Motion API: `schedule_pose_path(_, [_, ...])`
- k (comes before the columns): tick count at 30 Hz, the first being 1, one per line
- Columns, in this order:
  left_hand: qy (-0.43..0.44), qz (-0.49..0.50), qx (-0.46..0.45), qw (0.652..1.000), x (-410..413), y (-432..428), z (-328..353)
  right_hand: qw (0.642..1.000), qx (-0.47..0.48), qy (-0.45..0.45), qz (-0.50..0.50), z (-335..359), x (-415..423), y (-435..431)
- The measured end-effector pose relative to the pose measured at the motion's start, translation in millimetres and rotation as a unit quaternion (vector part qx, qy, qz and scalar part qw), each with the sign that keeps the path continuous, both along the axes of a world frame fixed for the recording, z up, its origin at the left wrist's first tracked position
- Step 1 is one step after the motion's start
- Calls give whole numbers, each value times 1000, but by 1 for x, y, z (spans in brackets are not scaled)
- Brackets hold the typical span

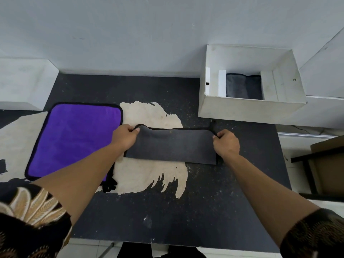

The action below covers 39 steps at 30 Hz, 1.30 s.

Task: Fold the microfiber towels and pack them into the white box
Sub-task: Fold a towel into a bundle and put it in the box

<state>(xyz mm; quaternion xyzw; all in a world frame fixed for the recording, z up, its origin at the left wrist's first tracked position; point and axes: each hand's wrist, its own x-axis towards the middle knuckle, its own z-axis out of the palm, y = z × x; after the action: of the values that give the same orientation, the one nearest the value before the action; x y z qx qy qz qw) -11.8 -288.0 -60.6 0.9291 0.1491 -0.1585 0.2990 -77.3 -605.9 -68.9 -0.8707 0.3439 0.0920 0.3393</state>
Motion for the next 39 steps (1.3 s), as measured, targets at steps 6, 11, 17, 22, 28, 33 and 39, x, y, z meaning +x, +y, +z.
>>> schedule_pose_path(6, [10, 71, 30, 997, -2, 1, -5, 1000, 7, -8, 1, 2, -4, 1])
schedule_pose_path(11, [90, 0, 73, 993, -8, 8, 4, 1000, 23, 8, 20, 10, -12, 3])
schedule_pose_path(17, [145, -111, 199, 963, -24, 14, 13, 997, 36, 42, 47, 12, -29, 6])
schedule_pose_path(22, [142, -132, 251, 948, -40, 13, 25, 993, -56, 26, 96, 14, -44, 13])
schedule_pose_path(28, [-103, -315, 215, 919, -61, -52, 4, 932, -181, -51, 311, 12, -37, 84])
schedule_pose_path(33, [-56, -402, 235, 883, -78, -58, -38, 910, -203, 44, 358, -24, -44, 82])
schedule_pose_path(39, [-9, -306, 263, 915, -73, -1, -41, 912, -235, 64, 329, -30, -59, 45])
